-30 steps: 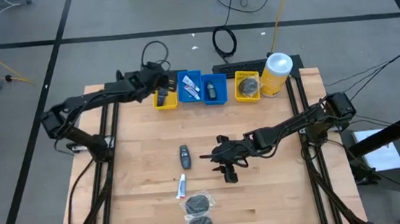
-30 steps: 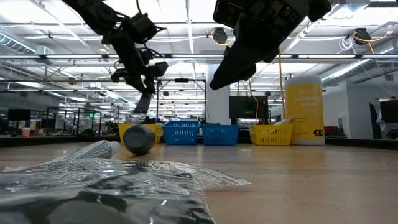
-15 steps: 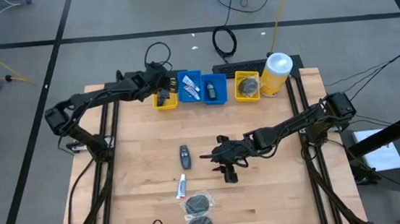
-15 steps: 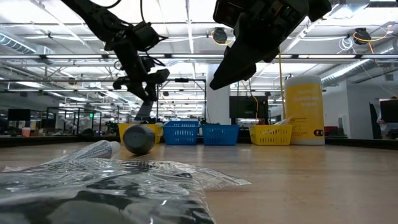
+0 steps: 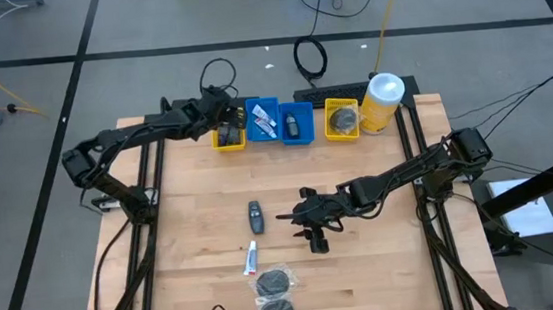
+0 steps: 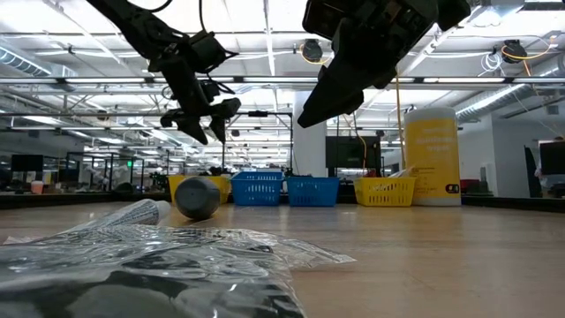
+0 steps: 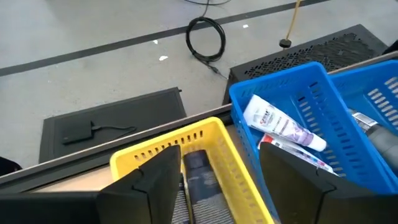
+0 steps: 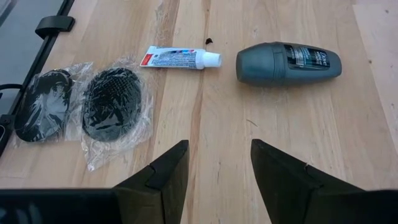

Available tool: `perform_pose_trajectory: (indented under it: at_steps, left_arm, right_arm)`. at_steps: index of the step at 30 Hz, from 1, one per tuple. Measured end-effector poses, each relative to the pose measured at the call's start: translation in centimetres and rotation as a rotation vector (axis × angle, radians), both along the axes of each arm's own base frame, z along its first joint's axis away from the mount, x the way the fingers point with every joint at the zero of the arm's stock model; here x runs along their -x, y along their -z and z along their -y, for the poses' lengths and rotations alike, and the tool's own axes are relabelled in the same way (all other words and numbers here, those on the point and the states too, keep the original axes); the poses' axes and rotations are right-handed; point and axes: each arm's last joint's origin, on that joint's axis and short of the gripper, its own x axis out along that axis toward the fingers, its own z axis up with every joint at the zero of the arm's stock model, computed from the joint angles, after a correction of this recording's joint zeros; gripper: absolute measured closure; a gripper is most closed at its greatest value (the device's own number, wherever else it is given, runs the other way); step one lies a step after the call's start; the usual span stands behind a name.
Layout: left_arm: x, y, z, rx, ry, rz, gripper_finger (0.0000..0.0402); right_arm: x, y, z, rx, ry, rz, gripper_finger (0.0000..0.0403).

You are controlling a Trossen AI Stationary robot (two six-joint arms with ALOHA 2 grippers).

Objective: Pick & Place Travel size toiletries
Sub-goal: Put the black deodorant into the right blue bin

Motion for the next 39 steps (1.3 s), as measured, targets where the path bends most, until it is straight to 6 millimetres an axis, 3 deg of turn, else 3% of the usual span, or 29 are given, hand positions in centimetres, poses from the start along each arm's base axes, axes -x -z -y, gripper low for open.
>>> perform_pose_trajectory:
  at_steps: [5, 10, 16, 24, 39]
  left_arm:
    - [-0.5, 0.1, 0.6, 0.048, 0.082, 0.035, 0.0189]
    - [-1.7, 0.2, 2.4, 0.144, 0.263, 0.070, 0.0199]
    - [-3.3, 0.9, 6.7, 0.220, 0.567, -0.029, 0.0208]
    - [-4.4, 1.5, 12.4, 0.282, 0.757, -0.148, 0.0211]
    - [-4.7, 1.9, 21.6, -0.006, 1.435, -0.436, 0.0211]
  right_arm:
    - [0.0, 0.0, 0.0, 0.000, 0.000, 0.000, 0.0238]
    - [0.0, 0.0, 0.0, 0.000, 0.000, 0.000, 0.0238]
    - [0.0, 0.0, 0.0, 0.000, 0.000, 0.000, 0.0238]
    - [0.0, 0.0, 0.0, 0.000, 0.000, 0.000, 0.0238]
    - [0.0, 0.0, 0.0, 0.000, 0.000, 0.000, 0.0238]
